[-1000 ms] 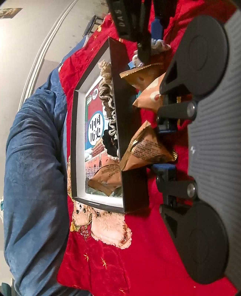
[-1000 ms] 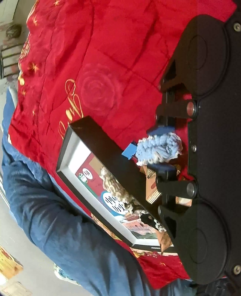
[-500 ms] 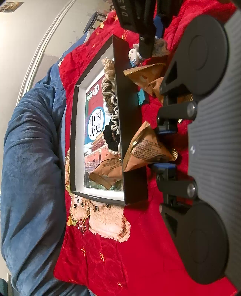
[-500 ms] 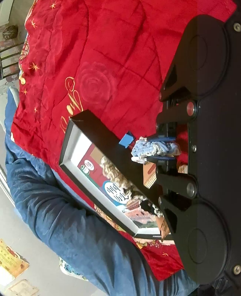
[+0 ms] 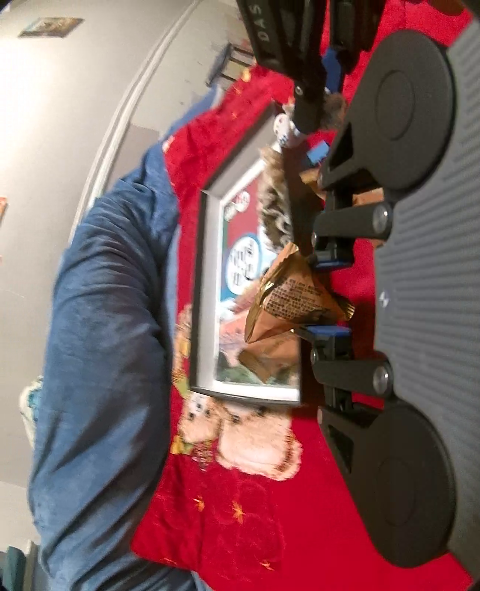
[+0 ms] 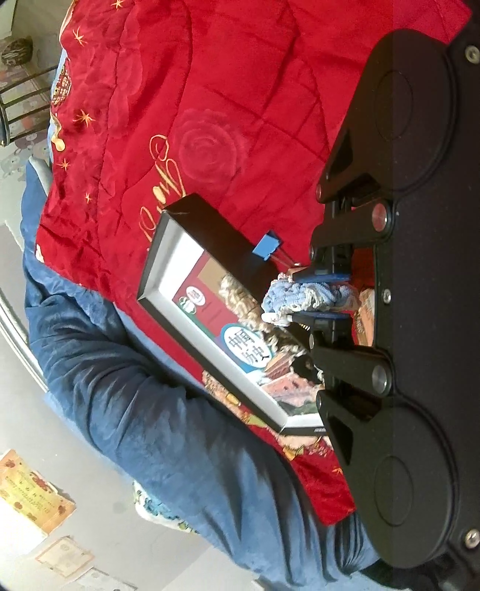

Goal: Organize objects
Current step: 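Lift the blue scrunchie with the right tool while the left tool grasps the brown packet, then carry the blue scrunchie with the right tool while the left tool carries the packet over the box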

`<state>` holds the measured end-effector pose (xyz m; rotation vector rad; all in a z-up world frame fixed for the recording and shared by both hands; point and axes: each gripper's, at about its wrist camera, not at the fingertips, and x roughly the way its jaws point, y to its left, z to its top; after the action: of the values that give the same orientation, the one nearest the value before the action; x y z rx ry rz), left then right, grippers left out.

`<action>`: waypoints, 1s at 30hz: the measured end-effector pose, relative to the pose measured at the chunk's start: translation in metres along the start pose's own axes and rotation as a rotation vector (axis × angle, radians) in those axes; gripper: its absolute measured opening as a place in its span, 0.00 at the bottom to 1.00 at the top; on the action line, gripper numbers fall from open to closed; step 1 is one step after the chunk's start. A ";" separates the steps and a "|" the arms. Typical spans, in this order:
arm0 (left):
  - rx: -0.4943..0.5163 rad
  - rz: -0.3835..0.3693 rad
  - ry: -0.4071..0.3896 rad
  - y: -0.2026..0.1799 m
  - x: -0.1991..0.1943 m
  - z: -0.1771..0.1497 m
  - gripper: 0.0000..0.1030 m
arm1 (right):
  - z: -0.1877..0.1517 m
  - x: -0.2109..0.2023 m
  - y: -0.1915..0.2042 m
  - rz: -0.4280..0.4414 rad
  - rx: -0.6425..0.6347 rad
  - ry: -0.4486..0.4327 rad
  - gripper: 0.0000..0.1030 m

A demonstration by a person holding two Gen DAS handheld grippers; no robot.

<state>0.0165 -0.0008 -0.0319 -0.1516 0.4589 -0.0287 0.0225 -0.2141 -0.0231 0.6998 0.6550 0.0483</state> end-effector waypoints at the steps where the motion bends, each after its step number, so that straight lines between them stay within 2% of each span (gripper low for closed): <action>1: -0.001 -0.004 -0.010 -0.001 -0.002 0.002 0.31 | 0.001 -0.001 0.000 0.005 0.005 -0.001 0.14; 5: -0.010 -0.016 -0.032 -0.002 -0.006 0.007 0.31 | 0.005 -0.007 0.000 0.034 0.028 -0.003 0.14; 10: -0.038 -0.079 -0.064 -0.001 -0.012 0.013 0.31 | 0.010 -0.014 0.002 0.098 0.046 0.005 0.14; 15: -0.033 -0.098 -0.099 -0.006 -0.018 0.020 0.31 | 0.017 -0.016 0.005 0.176 0.048 0.012 0.15; 22: -0.029 -0.072 -0.122 -0.009 -0.024 0.030 0.32 | 0.028 -0.018 0.014 0.273 0.016 0.039 0.15; 30: 0.003 -0.029 -0.139 -0.008 -0.024 0.044 0.32 | 0.034 -0.027 0.039 0.322 -0.091 0.020 0.15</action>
<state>0.0148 -0.0013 0.0190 -0.1559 0.3181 -0.0467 0.0276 -0.2104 0.0350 0.7124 0.5503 0.3800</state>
